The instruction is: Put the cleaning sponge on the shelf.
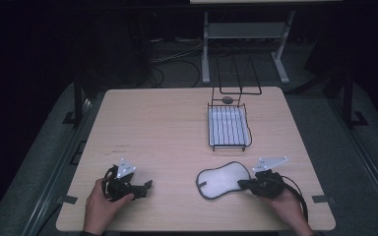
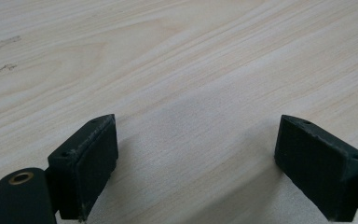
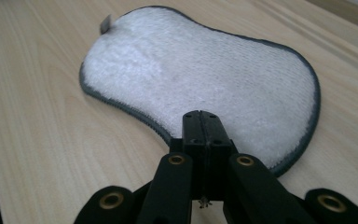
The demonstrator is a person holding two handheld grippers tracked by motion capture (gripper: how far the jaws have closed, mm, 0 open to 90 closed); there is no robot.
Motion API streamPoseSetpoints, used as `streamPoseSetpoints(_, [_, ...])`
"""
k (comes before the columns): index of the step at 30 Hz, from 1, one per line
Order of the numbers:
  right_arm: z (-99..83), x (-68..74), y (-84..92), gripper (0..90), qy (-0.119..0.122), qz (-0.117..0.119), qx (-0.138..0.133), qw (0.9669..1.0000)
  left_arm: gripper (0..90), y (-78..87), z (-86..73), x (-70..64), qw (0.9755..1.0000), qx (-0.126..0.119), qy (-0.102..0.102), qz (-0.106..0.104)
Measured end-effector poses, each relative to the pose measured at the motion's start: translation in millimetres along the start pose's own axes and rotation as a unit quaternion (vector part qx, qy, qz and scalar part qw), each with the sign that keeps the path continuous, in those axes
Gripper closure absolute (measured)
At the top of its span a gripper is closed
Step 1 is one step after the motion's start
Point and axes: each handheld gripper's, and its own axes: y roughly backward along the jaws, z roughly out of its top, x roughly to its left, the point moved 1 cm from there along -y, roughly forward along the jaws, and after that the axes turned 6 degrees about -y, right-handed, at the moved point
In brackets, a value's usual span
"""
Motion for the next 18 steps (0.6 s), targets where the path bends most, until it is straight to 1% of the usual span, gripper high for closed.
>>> streamPoseSetpoints(13, [8.9,-11.9,-3.9,90.0,-0.003,-0.017,-0.007,0.9998,12.5,0.0,0.0,0.0,1.0000,0.000,0.000,0.000])
streamPoseSetpoints(18, [12.4,-18.3,-6.2,90.0,-0.004,-0.034,-0.003,0.9994,12.5,0.0,0.0,0.1,1.0000,0.000,0.000,0.000])
